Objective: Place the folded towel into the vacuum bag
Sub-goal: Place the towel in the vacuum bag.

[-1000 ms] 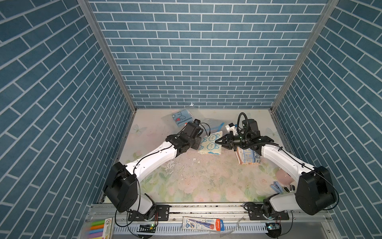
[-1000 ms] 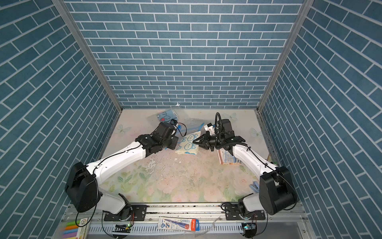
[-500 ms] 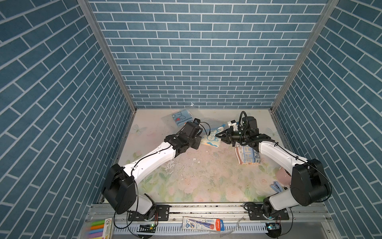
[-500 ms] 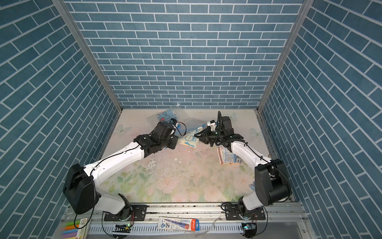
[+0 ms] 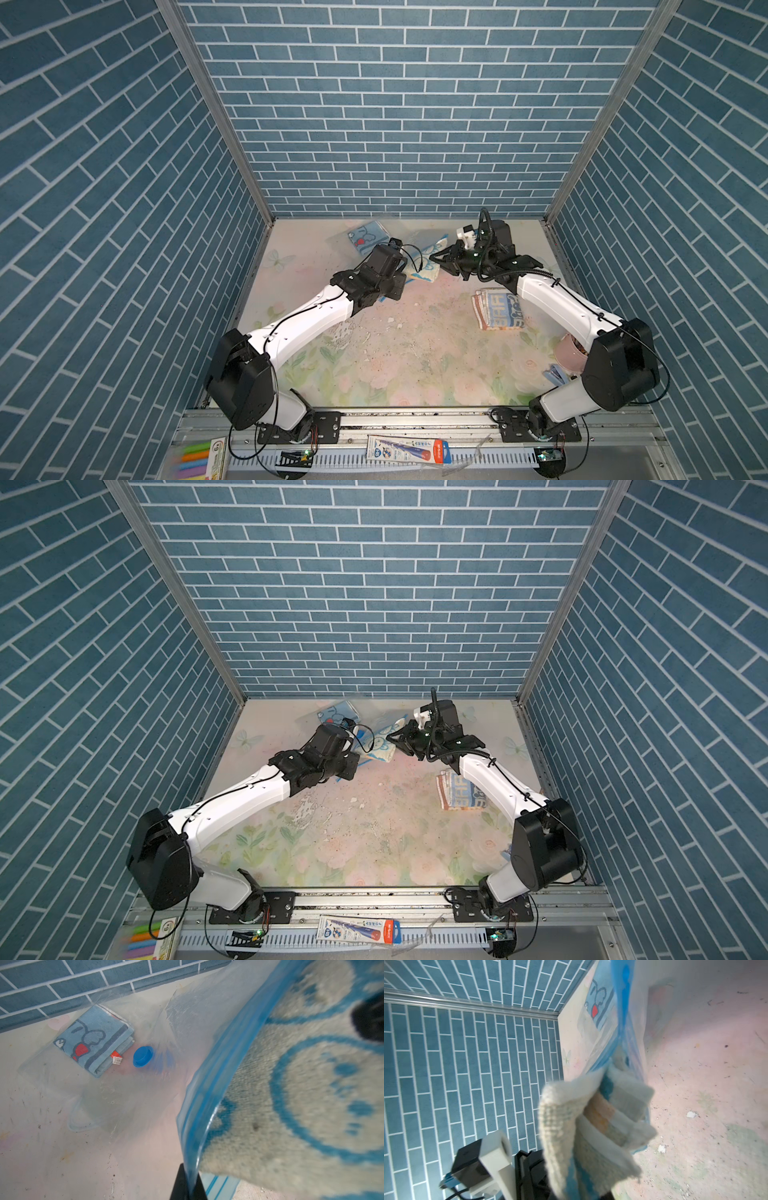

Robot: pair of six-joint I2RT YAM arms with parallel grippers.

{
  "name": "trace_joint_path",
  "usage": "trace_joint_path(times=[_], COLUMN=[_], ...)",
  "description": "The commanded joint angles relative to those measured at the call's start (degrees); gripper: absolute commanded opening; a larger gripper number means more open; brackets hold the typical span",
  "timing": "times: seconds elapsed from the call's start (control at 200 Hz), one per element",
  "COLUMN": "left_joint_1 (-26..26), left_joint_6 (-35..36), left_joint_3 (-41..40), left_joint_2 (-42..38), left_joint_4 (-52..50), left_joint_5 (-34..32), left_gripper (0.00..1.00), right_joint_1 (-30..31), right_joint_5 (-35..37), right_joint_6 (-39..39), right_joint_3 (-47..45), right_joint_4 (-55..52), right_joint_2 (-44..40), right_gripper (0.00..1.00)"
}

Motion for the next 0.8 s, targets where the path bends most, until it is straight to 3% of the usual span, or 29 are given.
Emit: trace_joint_path(times=[0.0,0.365,0.65,0.735,0.795], left_joint_1=[-0.18,-0.18,-0.18,-0.18,-0.18], left_joint_6=[-1.54,-3.26,-4.26,-4.47,-4.52], left_joint_3=[1.83,2.65,2.58,2.63,2.55], left_joint_2=[0.04,0.96,1.49,1.75,1.71], left_joint_4=[0.73,1.48,2.61,2.95,2.98], left_joint_5=[0.71,0.49,1.84,2.25,2.2], left_gripper=[0.0,0.0,0.0,0.0,0.0], right_joint_1=[1.29,3.81,6.16,6.43,6.5], right_joint_5=[6.43,13.83,11.67,10.95,10.73], right_joint_6=[-2.29,2.09,7.97,8.63,8.34], right_joint_3=[0.73,-0.3,0.9,1.06,0.99], right_joint_4=[-3.27,0.25,5.43,6.31,6.12], right_joint_2=[1.43,2.47,7.74,8.51,8.35], right_gripper=[0.14,0.16,0.18,0.22,0.3])
